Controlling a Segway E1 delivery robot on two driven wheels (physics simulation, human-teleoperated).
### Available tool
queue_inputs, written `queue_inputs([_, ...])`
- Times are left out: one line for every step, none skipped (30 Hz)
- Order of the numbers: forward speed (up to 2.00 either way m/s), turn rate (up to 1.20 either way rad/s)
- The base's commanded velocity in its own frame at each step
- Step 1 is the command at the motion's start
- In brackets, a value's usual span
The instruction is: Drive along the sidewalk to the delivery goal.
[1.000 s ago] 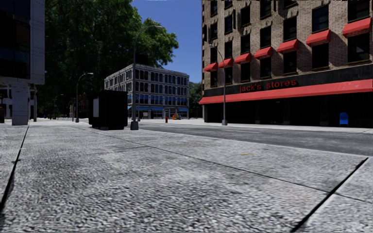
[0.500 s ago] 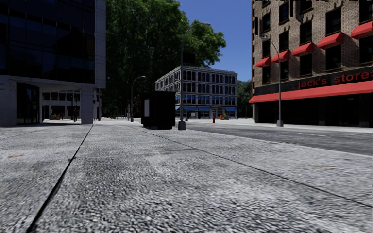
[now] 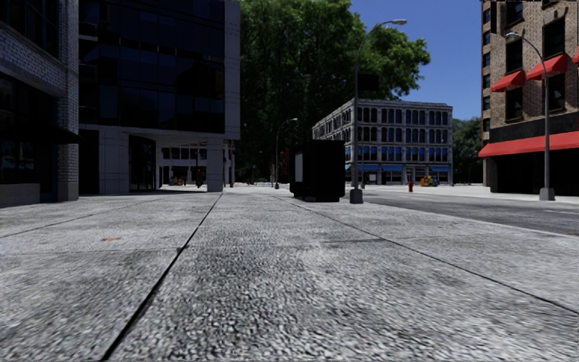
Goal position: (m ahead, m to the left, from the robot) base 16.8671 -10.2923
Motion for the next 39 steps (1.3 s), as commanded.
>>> queue_inputs([1.05, 0.60])
queue_inputs([1.09, 0.60])
queue_inputs([1.09, 0.60])
queue_inputs([1.10, 0.60])
queue_inputs([1.10, 0.60])
queue_inputs([1.10, 0.60])
queue_inputs([1.11, 0.60])
queue_inputs([1.14, 0.60])
queue_inputs([1.23, 0.59])
queue_inputs([1.23, 0.59])
queue_inputs([1.27, 0.58])
queue_inputs([1.28, 0.48])
queue_inputs([1.39, 0.30])
queue_inputs([1.39, 0.30])
queue_inputs([1.52, 0.06])
queue_inputs([1.69, 0.00])
queue_inputs([1.83, 0.00])
queue_inputs([1.83, 0.00])
queue_inputs([2.00, 0.00])
queue_inputs([2.00, 0.00])
queue_inputs([2.00, 0.00])
queue_inputs([2.00, 0.00])
queue_inputs([2.00, 0.00])
queue_inputs([2.00, 0.00])
queue_inputs([2.00, 0.00])
queue_inputs([2.00, 0.00])
queue_inputs([2.00, 0.00])
queue_inputs([2.00, 0.00])
queue_inputs([2.00, 0.00])
queue_inputs([2.00, 0.00])
queue_inputs([2.00, 0.00])
queue_inputs([2.00, -0.24])
queue_inputs([2.00, -0.38])
queue_inputs([2.00, -0.43])
queue_inputs([2.00, -0.47])
queue_inputs([2.00, -0.47])
queue_inputs([2.00, -0.47])
queue_inputs([2.00, -0.48])
queue_inputs([2.00, -0.48])
